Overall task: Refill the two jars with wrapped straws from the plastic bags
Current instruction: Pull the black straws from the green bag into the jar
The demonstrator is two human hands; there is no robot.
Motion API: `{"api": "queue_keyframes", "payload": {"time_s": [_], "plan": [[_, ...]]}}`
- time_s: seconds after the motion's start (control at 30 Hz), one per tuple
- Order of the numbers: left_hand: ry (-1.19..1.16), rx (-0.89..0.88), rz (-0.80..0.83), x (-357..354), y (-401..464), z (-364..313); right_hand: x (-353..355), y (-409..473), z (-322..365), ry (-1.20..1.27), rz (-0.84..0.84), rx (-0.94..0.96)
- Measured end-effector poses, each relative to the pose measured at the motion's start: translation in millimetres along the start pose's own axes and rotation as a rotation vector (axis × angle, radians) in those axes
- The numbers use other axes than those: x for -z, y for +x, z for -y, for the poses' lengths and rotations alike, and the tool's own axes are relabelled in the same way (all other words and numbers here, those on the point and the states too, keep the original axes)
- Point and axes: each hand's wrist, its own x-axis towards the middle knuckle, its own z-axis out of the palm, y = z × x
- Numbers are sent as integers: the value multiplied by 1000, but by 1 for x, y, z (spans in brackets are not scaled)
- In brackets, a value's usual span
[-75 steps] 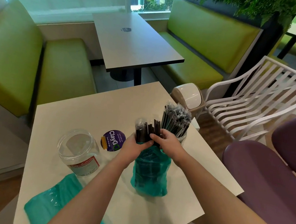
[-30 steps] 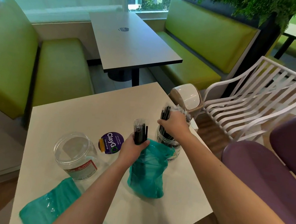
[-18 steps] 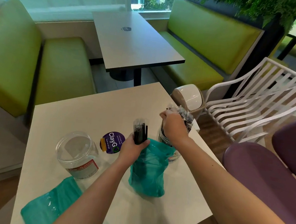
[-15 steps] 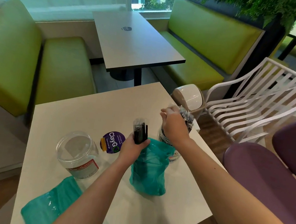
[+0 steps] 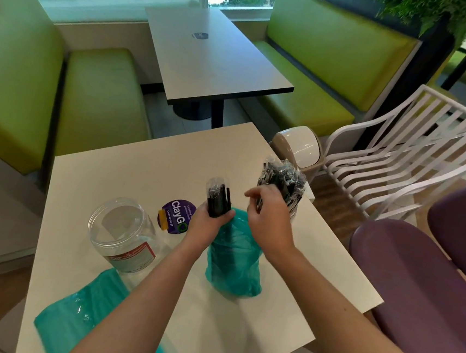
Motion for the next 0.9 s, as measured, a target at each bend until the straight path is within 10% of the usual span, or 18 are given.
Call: {"api": "queue_keyframes", "payload": {"time_s": [0.17, 0.9], "plan": [[12, 3, -1, -3, 1, 3, -17, -21, -14, 101, 254, -343], [-62, 39, 148, -3, -8, -2, -8, -9, -24, 357, 448, -443]]}}
